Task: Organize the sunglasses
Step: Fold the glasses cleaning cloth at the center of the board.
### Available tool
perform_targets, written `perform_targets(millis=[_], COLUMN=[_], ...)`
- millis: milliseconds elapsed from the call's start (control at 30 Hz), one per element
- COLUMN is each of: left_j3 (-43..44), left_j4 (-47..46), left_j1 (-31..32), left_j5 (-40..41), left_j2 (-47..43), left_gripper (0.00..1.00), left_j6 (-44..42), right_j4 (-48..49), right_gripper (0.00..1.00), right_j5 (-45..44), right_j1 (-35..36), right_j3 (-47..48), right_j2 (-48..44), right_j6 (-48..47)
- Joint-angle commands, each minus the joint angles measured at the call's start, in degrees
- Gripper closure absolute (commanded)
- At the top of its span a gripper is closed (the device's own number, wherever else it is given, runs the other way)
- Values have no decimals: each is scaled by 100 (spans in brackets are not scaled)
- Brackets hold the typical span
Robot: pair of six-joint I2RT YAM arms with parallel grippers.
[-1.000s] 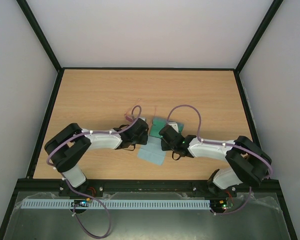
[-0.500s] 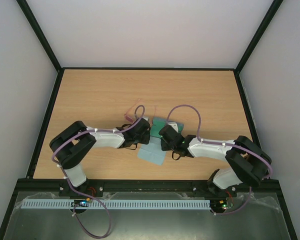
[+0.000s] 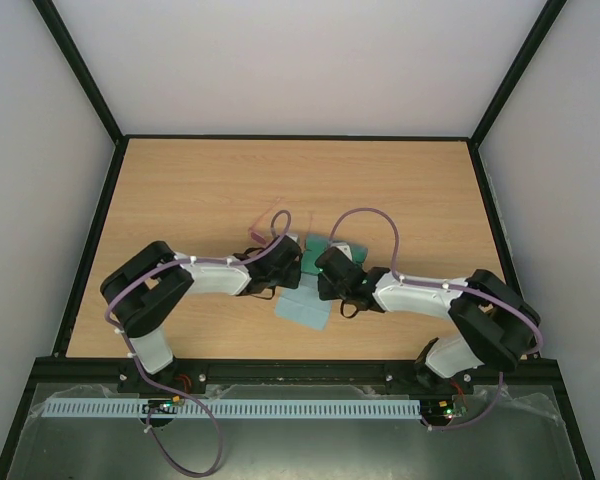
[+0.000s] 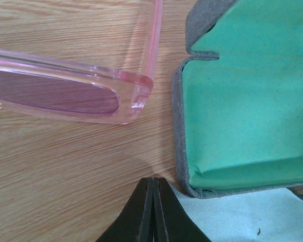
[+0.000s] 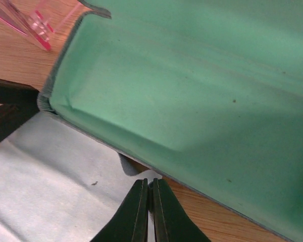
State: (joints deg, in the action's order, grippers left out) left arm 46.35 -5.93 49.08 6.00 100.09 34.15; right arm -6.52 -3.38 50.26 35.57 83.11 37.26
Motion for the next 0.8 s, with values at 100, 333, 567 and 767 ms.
perform_targets(millis=[100,333,567,767], left_j3=[354,34,-202,-390], left_j4=[1050,1175,1364,1425], left_j1=[-14,-21,-23,-22], left_j5=[49,-124,-67,-69], left_j2=[-289,-910,-1505,-1839], left_gripper=[98,98,98,98], left_j6=[219,443,377,392], right_j4=[-351,-638,-646,-661], right_gripper=[93,93,93,93], right_j5=[316,617,628,586], right_j1=[-22,-12,-4,23], right_j3=[323,562,534,476], right_j2=[-170,-199,-317,-356], right_j6=[-59,-57,62,97])
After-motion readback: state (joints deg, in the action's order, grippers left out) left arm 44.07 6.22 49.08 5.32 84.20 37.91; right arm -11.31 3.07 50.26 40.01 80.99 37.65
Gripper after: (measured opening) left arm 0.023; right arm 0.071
